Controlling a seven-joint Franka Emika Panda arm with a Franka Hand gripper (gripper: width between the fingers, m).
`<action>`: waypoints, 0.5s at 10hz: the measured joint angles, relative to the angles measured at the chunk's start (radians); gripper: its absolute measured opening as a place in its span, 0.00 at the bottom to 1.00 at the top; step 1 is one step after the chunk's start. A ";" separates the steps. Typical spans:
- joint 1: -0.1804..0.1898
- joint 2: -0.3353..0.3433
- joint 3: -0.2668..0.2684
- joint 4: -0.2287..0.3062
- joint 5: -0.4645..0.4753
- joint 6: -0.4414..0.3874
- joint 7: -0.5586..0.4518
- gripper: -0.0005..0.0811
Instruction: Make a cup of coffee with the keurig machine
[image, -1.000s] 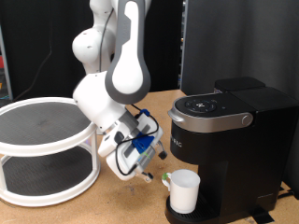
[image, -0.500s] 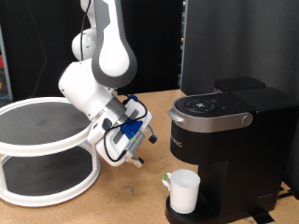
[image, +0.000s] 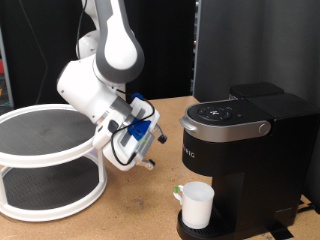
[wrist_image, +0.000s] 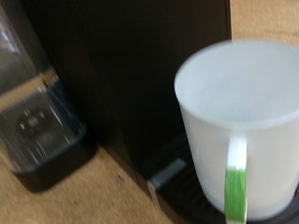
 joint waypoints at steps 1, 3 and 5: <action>-0.025 -0.059 0.004 -0.004 -0.052 -0.006 0.041 0.99; -0.084 -0.161 0.012 -0.004 -0.163 -0.064 0.142 0.99; -0.114 -0.212 0.021 -0.017 -0.205 -0.071 0.181 0.99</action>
